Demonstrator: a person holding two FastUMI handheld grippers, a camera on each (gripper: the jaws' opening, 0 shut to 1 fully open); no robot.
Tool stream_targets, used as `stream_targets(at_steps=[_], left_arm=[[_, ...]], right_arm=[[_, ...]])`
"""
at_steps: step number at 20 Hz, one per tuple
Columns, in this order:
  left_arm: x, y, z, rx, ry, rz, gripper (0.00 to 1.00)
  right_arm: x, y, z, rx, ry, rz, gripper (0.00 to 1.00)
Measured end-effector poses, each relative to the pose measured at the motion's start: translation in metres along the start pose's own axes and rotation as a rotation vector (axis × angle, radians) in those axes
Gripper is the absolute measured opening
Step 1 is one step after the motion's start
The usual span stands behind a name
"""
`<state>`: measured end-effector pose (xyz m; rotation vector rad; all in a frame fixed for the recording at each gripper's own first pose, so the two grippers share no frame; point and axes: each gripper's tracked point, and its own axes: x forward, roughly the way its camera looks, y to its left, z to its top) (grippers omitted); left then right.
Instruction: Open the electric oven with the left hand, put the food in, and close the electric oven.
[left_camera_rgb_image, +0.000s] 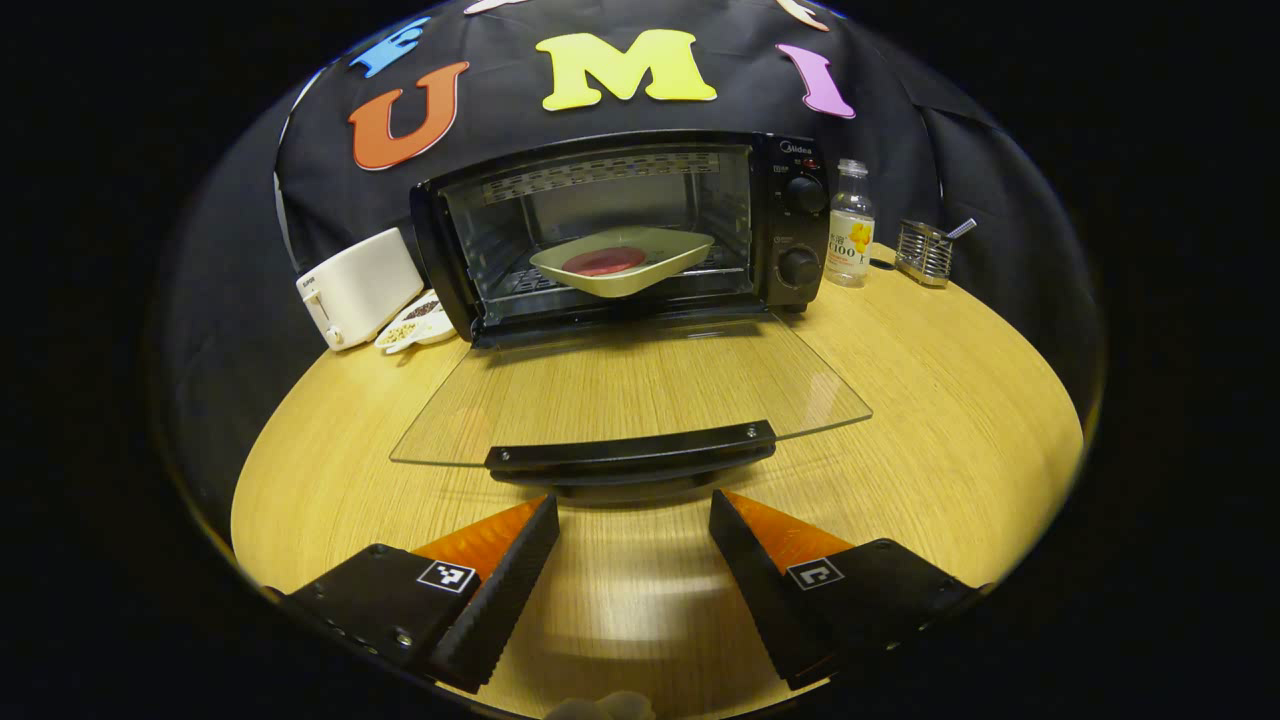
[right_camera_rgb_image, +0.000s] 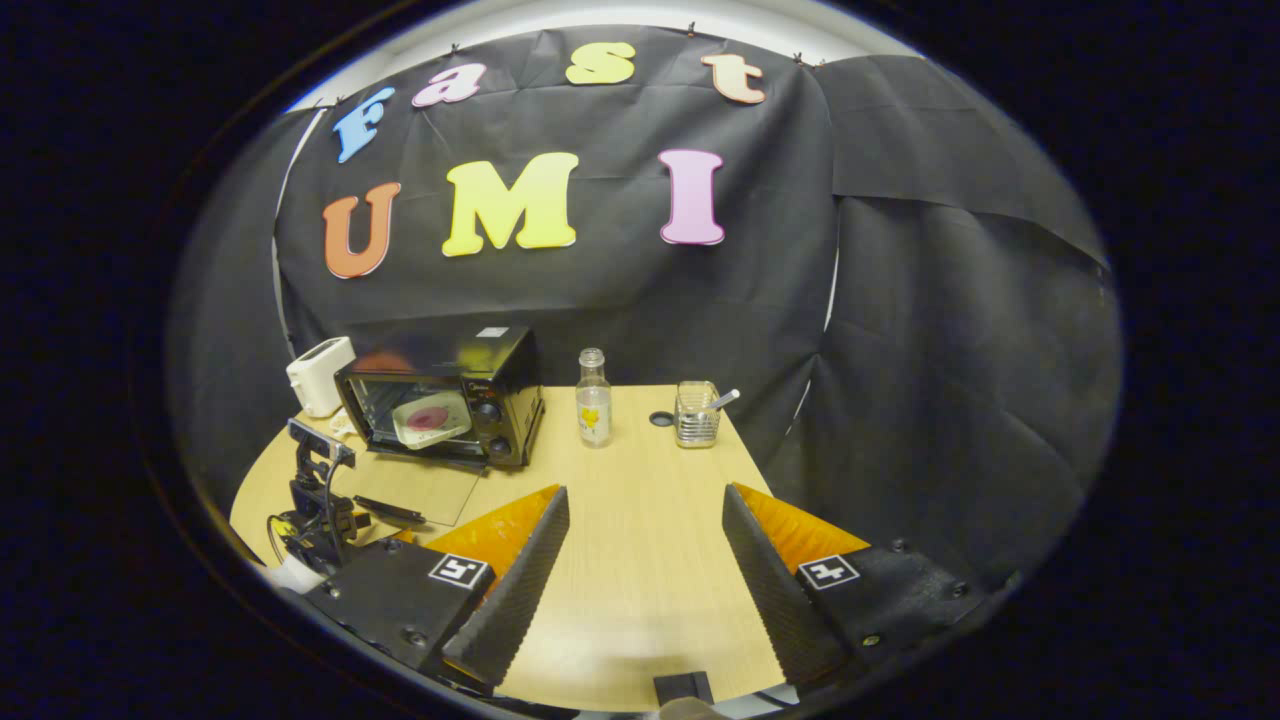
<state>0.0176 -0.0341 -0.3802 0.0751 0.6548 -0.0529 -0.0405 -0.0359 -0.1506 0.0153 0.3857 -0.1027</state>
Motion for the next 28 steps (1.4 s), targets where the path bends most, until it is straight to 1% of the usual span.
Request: stream_targets(at_steps=[1, 3, 9, 13, 15, 20, 28], left_arm=[[0.002, 0.001, -0.005, -0.016, 0.022, 0.000, 0.97], [0.001, 0.002, -0.004, -0.018, 0.021, 0.004, 0.97], [-0.015, 0.006, 0.021, -0.012, -0.028, -0.008, 0.97], [-0.025, 0.012, 0.050, 0.007, -0.090, 0.010, 0.97], [-0.028, 0.012, 0.065, 0.000, -0.108, 0.004, 0.97], [-0.031, 0.018, 0.102, 0.012, -0.166, 0.009, 0.96], [-0.019, 0.026, 0.157, 0.050, -0.239, 0.031, 0.98]], right_arm=[[0.000, -0.003, -0.001, 0.006, 0.003, -0.010, 0.98], [-0.002, -0.005, -0.003, 0.020, 0.004, -0.019, 0.98], [-0.005, 0.002, -0.004, 0.038, -0.004, -0.008, 0.98], [-0.004, 0.004, -0.006, 0.051, -0.008, -0.002, 0.98], [-0.004, 0.002, -0.008, 0.072, -0.008, -0.002, 0.98], [-0.007, -0.009, -0.014, 0.122, -0.013, -0.029, 0.98], [-0.018, -0.023, -0.017, 0.178, -0.027, -0.067, 0.98]])
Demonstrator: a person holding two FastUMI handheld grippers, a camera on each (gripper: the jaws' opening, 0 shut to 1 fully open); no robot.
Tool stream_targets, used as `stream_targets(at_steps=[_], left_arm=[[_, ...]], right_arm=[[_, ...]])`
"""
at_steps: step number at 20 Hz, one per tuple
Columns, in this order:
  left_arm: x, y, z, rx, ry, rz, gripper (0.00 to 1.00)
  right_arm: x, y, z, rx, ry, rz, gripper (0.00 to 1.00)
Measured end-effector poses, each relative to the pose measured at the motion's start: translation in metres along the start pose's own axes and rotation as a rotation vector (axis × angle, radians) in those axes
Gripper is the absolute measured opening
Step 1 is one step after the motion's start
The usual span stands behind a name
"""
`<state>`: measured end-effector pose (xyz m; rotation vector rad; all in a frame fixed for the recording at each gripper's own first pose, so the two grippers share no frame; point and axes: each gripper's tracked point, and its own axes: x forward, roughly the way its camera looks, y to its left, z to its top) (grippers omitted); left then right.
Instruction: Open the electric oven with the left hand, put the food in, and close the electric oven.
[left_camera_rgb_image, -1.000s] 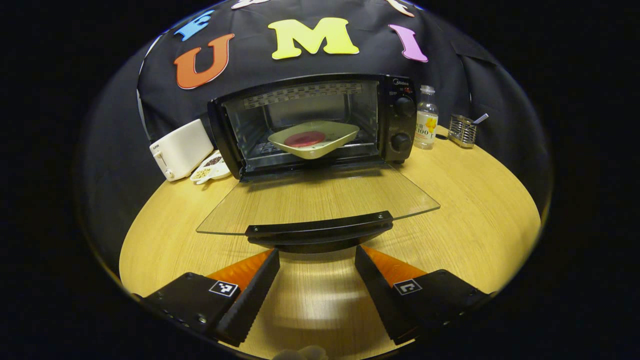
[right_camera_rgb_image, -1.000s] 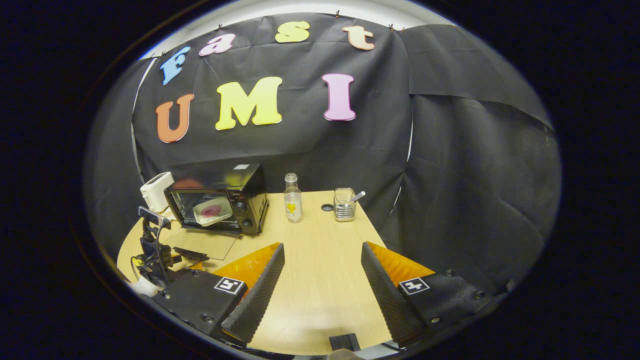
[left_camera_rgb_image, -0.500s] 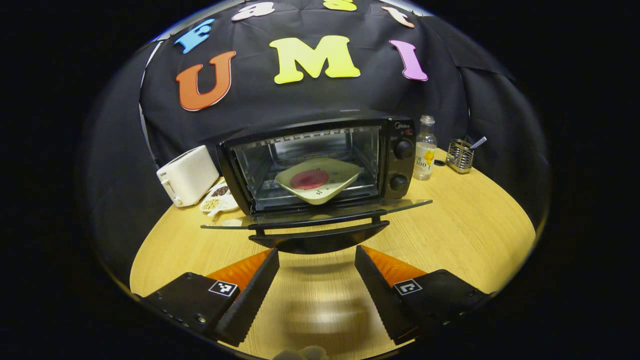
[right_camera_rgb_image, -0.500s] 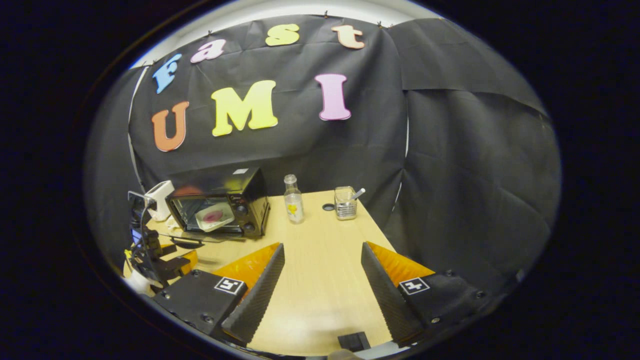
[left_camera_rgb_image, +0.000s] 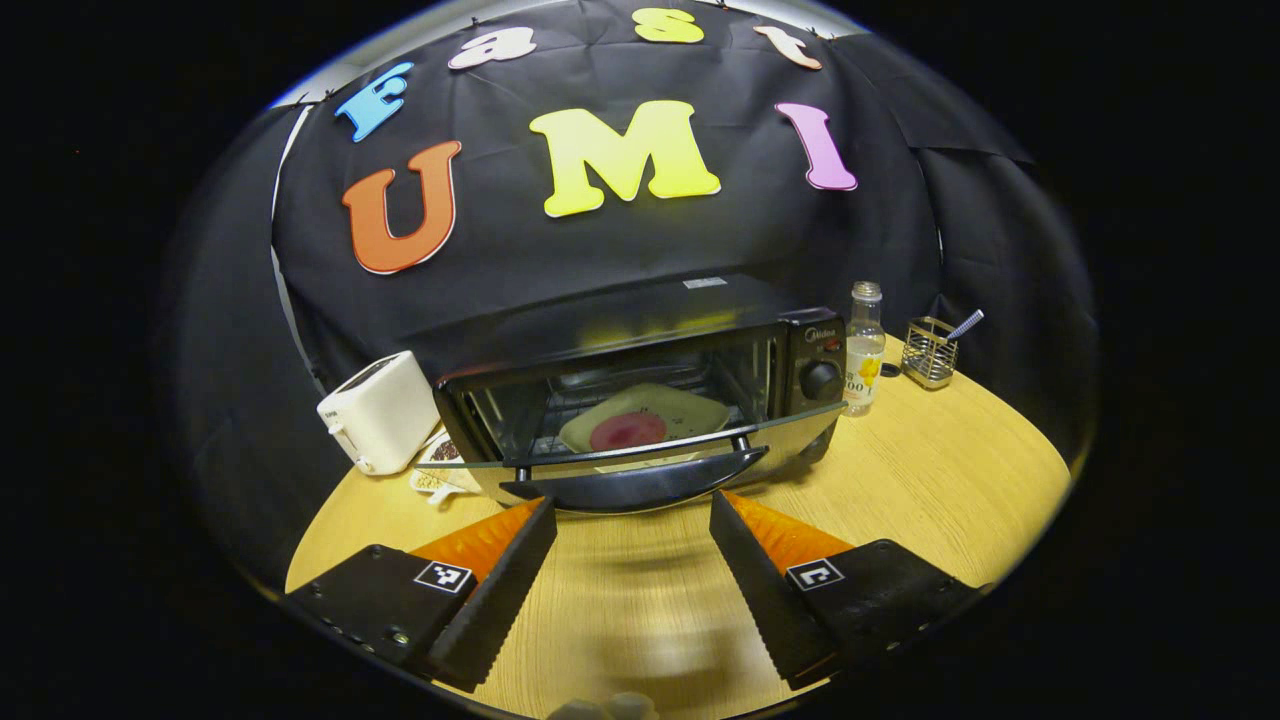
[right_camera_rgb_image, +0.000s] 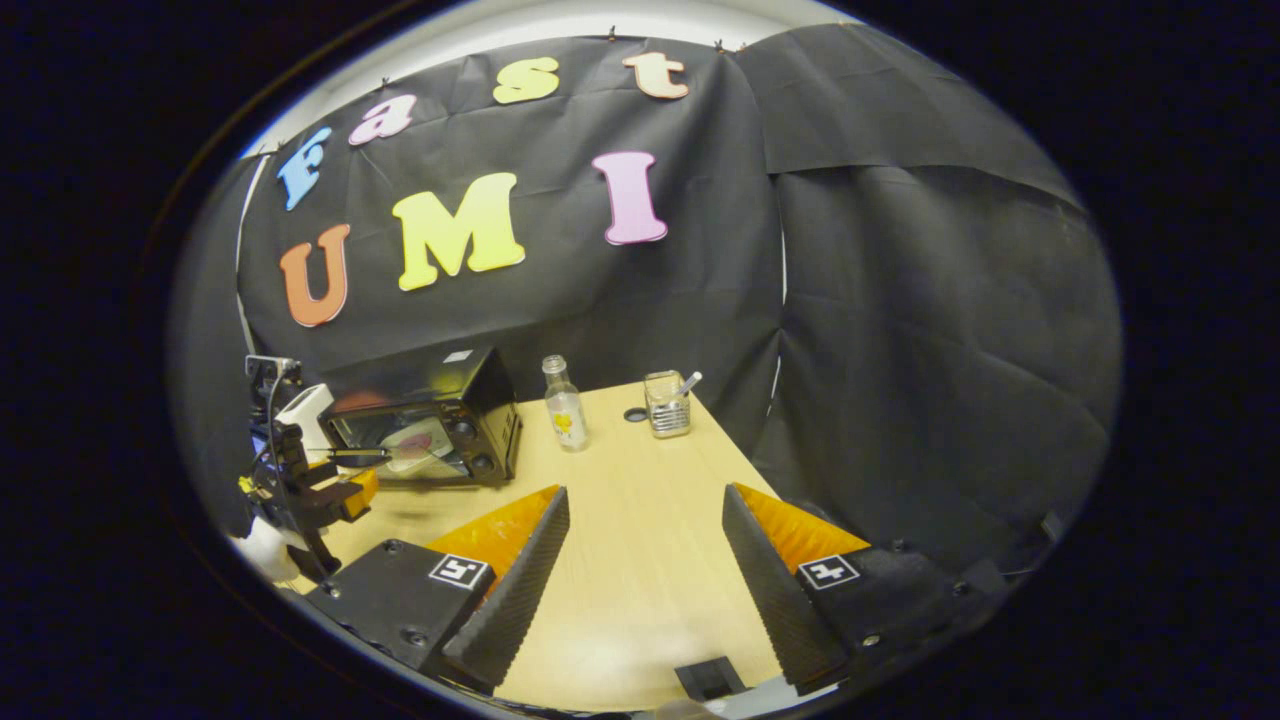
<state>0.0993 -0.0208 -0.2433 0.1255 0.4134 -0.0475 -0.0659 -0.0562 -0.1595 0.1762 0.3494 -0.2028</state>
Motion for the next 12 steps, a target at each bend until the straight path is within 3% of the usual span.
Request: stream_targets(at_steps=[5, 12], left_arm=[[0.024, 0.006, 0.026, -0.018, -0.024, 0.012, 0.98], [0.041, 0.006, 0.030, -0.039, -0.011, 0.010, 0.96]], right_arm=[[-0.004, -0.007, 0.000, 0.006, -0.002, -0.018, 0.98], [-0.008, -0.011, 0.004, -0.002, -0.007, -0.028, 0.98]])
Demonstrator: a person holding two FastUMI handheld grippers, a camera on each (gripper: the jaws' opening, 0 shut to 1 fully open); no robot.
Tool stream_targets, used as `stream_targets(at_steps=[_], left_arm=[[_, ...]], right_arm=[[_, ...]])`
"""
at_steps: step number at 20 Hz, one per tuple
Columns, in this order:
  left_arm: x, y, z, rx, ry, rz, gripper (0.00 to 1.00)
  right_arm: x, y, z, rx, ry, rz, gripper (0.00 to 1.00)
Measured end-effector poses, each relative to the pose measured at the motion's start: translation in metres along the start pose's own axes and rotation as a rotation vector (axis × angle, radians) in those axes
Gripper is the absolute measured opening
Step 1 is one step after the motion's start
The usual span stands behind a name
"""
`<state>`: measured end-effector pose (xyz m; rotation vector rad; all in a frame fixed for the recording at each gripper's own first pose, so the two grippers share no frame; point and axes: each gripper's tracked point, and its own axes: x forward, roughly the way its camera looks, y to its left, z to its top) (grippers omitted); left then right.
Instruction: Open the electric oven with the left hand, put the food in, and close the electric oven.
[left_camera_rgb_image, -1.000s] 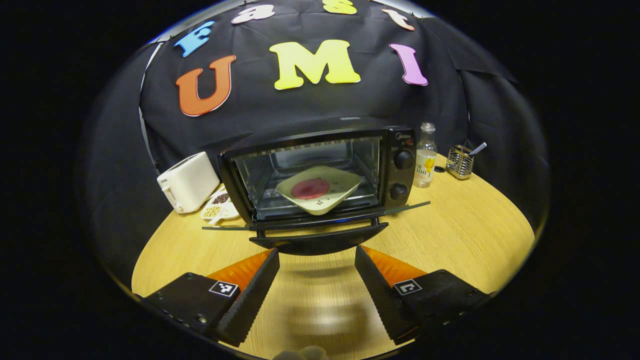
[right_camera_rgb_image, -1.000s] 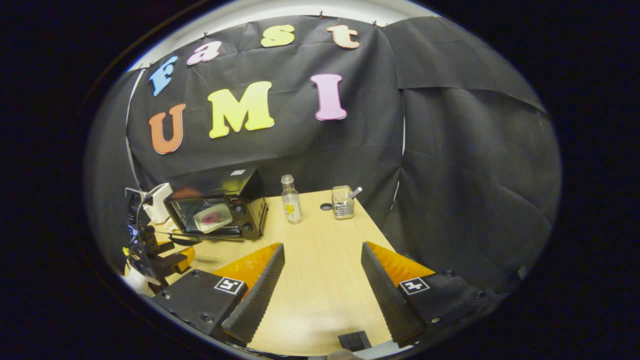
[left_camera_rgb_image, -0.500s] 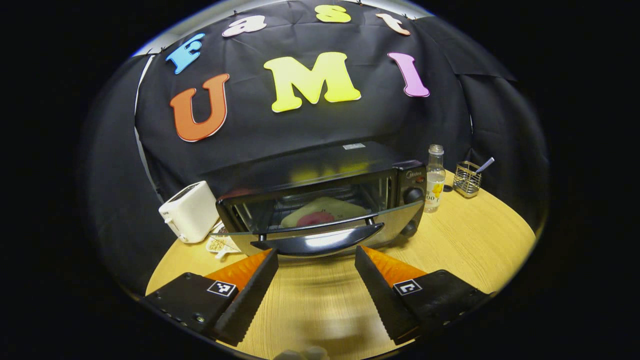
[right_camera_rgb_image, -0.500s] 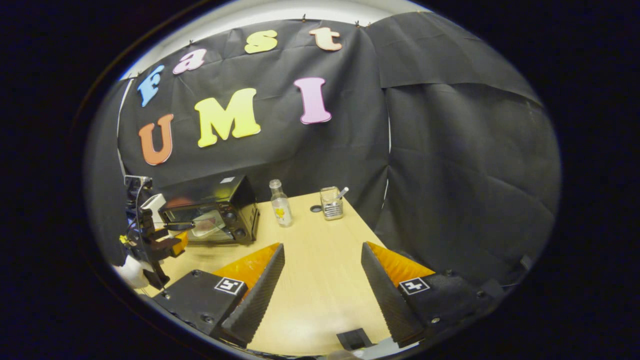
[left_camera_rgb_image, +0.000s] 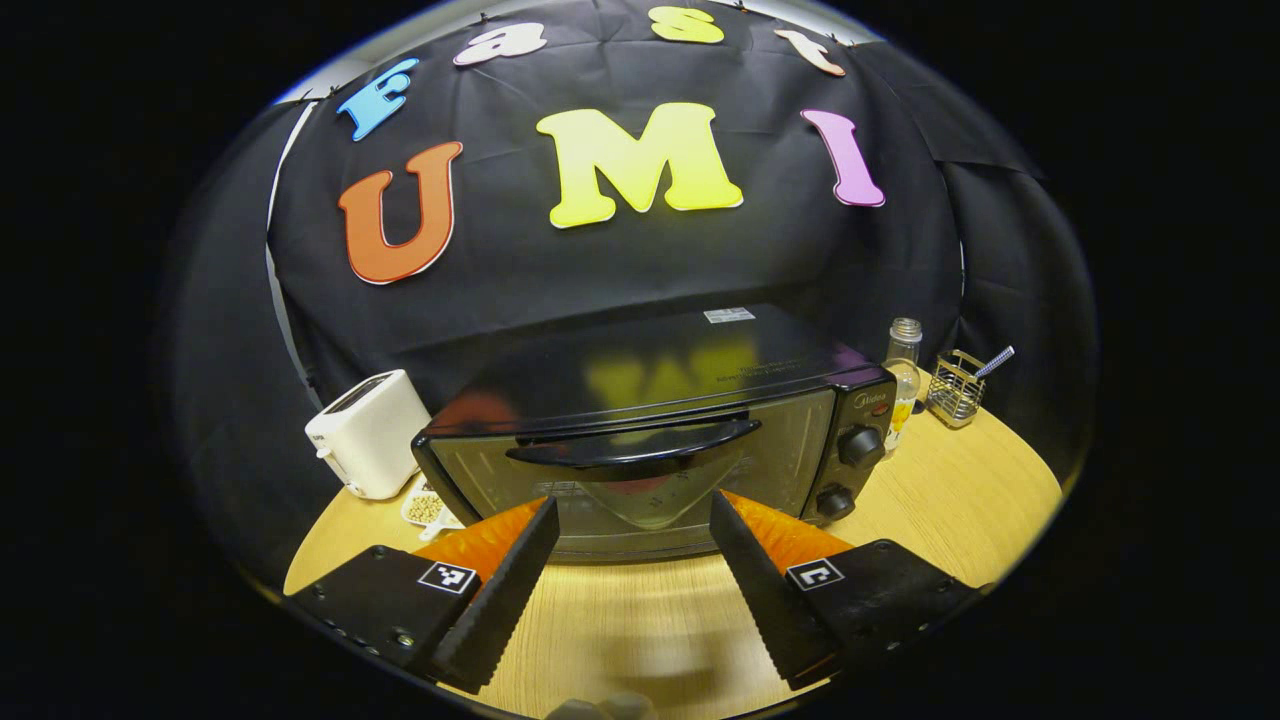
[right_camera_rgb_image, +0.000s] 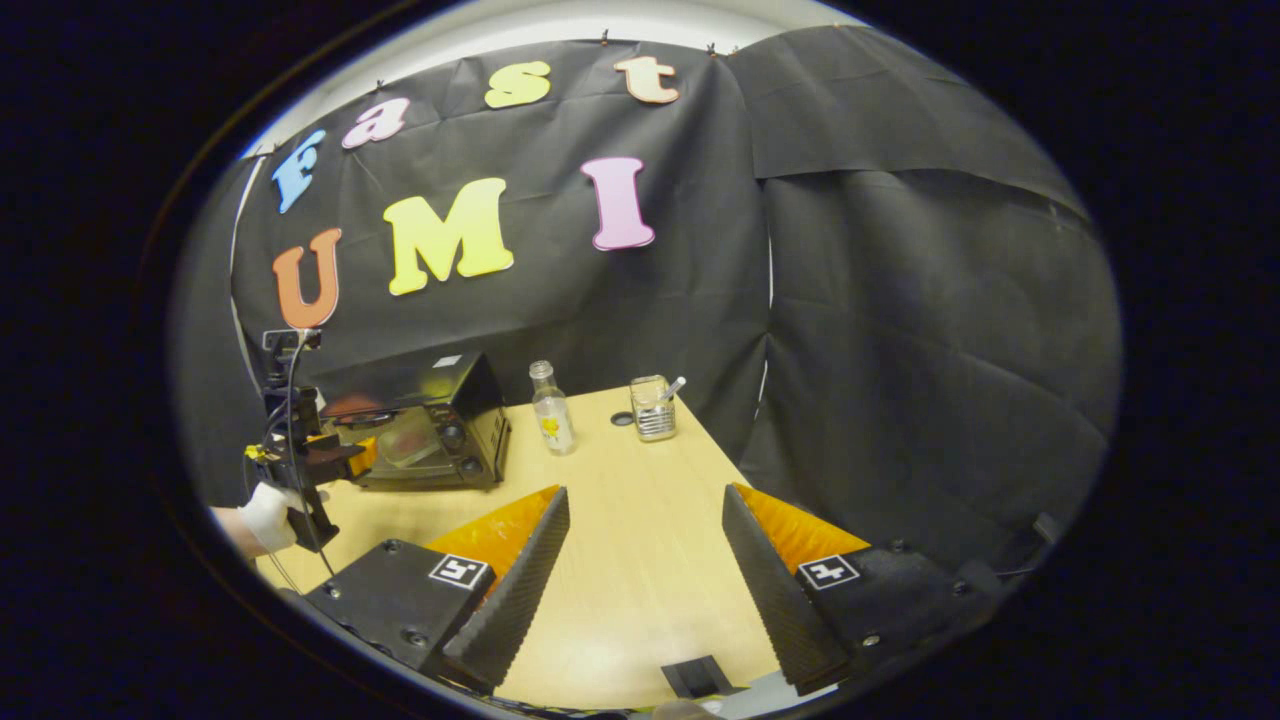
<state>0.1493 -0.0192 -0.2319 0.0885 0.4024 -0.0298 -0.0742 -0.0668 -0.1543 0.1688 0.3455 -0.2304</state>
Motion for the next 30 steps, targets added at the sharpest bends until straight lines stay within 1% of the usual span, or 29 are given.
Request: stream_targets(at_steps=[7, 11, 14, 19, 21, 22, 24, 26, 28, 30], left_arm=[[-0.015, -0.006, -0.002, -0.014, -0.003, -0.018, 0.96], [-0.058, -0.012, 0.020, -0.051, -0.058, -0.024, 0.97], [-0.114, -0.014, 0.050, -0.089, -0.138, -0.022, 0.97], [-0.246, -0.006, 0.078, -0.134, -0.273, 0.051, 0.96], [-0.295, 0.000, 0.073, -0.150, -0.284, 0.093, 0.96], [-0.319, 0.002, 0.072, -0.151, -0.288, 0.114, 0.96], [-0.361, 0.009, 0.070, -0.140, -0.314, 0.165, 0.96], [-0.392, 0.014, 0.060, -0.136, -0.318, 0.195, 0.96], [-0.417, 0.021, 0.053, -0.154, -0.315, 0.219, 0.96], [-0.436, 0.028, 0.052, -0.173, -0.326, 0.230, 0.96]], right_arm=[[-0.004, 0.005, 0.000, -0.015, 0.004, 0.020, 0.98], [-0.016, 0.011, 0.011, -0.034, -0.030, 0.076, 0.98], [-0.030, 0.014, 0.027, -0.076, -0.078, 0.128, 0.98], [-0.062, 0.020, 0.048, -0.153, -0.147, 0.263, 0.98], [-0.075, 0.019, 0.049, -0.180, -0.160, 0.308, 0.98], [-0.082, 0.018, 0.052, -0.185, -0.173, 0.328, 0.96], [-0.096, 0.019, 0.055, -0.187, -0.200, 0.370, 0.98], [-0.105, 0.019, 0.052, -0.189, -0.207, 0.390, 0.98], [-0.117, 0.024, 0.054, -0.184, -0.221, 0.412, 0.98], [-0.127, 0.027, 0.057, -0.201, -0.250, 0.412, 0.97]])
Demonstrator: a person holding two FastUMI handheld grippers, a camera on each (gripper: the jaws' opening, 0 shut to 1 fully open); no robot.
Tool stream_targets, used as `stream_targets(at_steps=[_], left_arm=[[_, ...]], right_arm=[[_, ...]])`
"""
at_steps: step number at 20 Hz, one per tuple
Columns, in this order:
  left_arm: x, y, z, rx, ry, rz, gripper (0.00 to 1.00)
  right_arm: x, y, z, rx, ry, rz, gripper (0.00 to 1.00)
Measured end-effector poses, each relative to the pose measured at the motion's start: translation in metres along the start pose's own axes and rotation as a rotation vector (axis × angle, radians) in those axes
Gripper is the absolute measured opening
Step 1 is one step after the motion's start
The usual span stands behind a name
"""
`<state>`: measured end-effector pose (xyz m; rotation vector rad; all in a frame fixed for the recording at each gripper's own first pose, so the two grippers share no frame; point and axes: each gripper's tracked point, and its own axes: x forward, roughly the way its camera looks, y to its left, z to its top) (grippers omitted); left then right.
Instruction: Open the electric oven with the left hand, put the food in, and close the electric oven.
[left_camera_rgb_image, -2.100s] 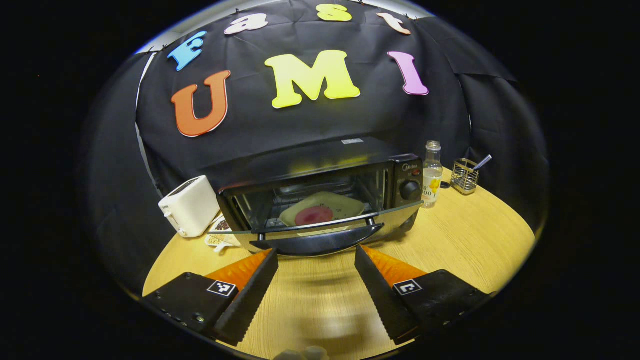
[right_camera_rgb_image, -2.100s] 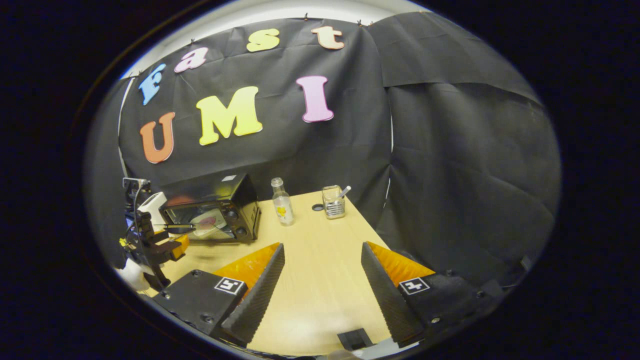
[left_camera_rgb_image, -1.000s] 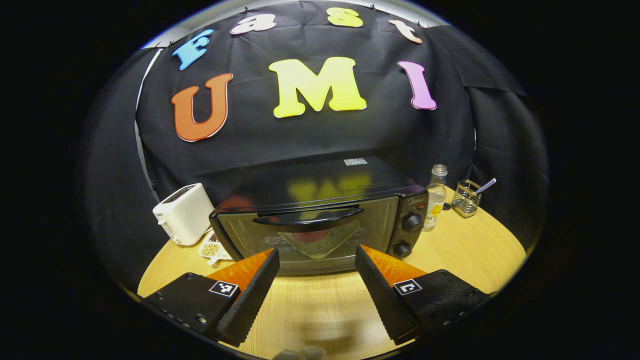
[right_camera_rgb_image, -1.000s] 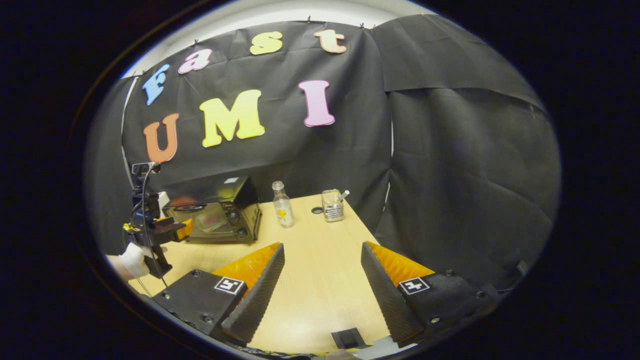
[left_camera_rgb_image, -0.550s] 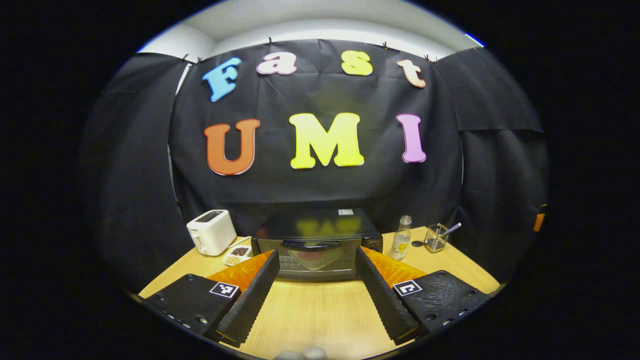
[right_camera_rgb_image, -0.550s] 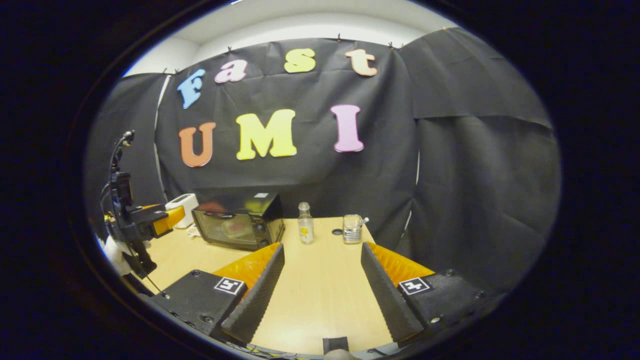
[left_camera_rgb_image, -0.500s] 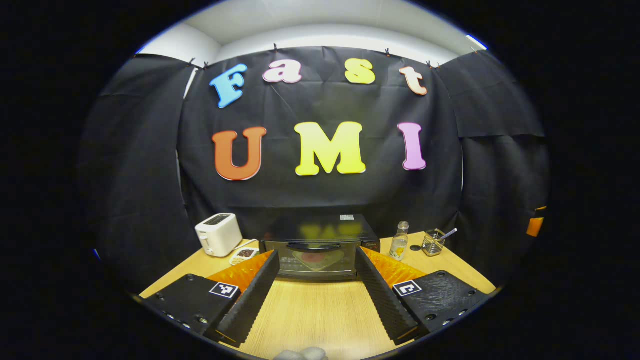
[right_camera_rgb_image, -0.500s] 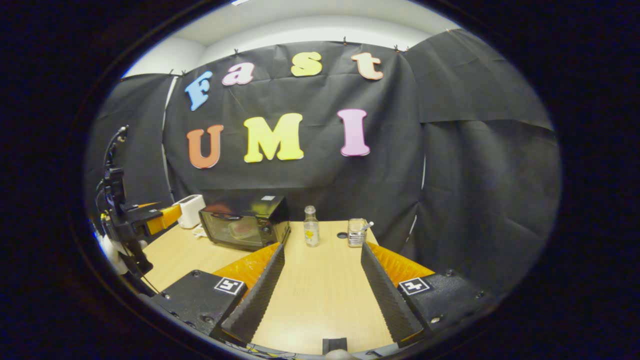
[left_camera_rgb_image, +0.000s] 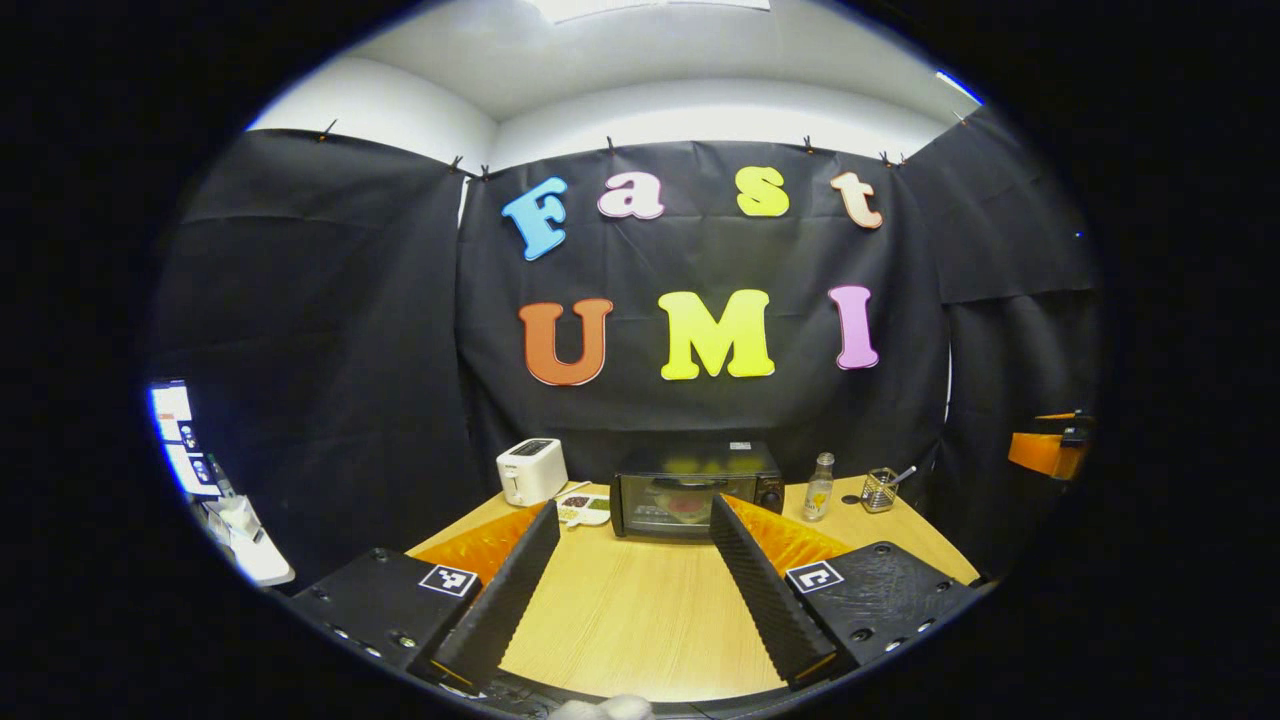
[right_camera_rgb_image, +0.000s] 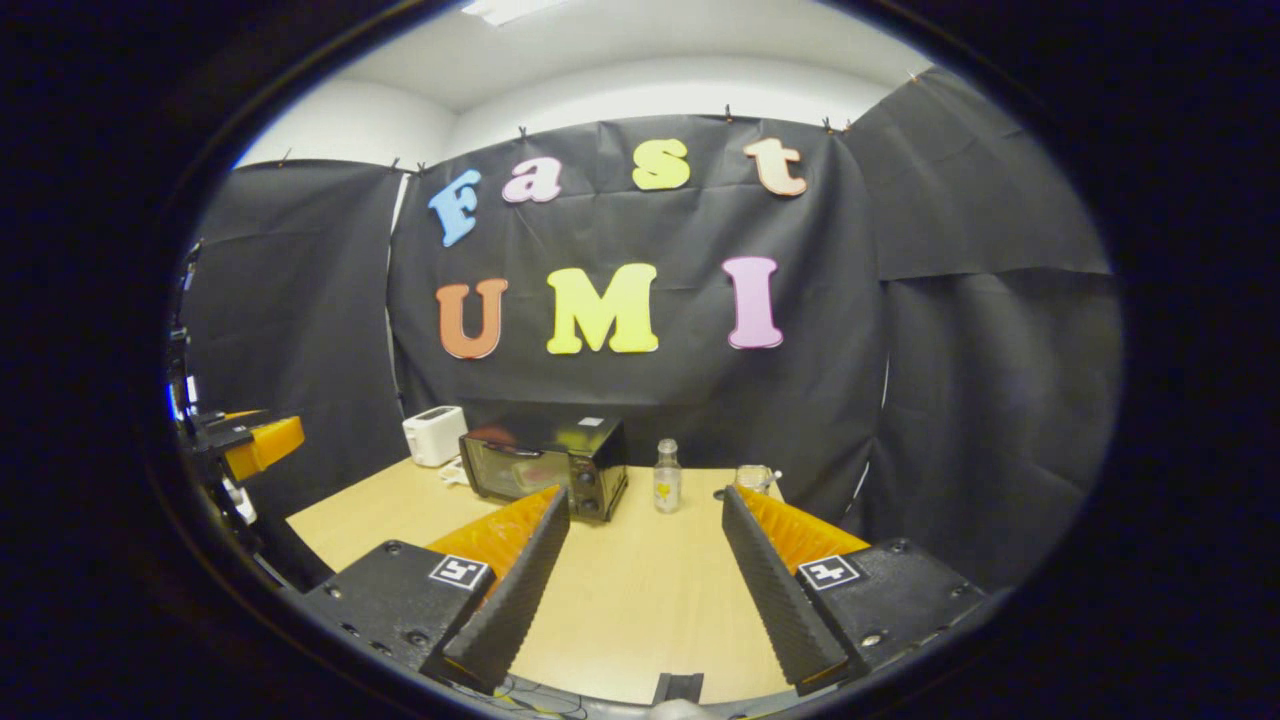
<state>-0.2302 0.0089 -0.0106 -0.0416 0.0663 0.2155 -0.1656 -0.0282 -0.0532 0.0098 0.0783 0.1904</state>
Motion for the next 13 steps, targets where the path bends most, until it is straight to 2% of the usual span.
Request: stream_targets(at_steps=[7, 13], left_arm=[[-0.011, 0.023, 0.010, -0.013, -0.025, -0.015, 0.96], [-0.011, 0.045, 0.017, -0.021, -0.041, -0.032, 0.96]], right_arm=[[-0.007, 0.054, 0.016, -0.019, -0.029, 0.032, 0.96], [-0.018, 0.075, 0.022, -0.040, -0.050, 0.000, 0.98]])
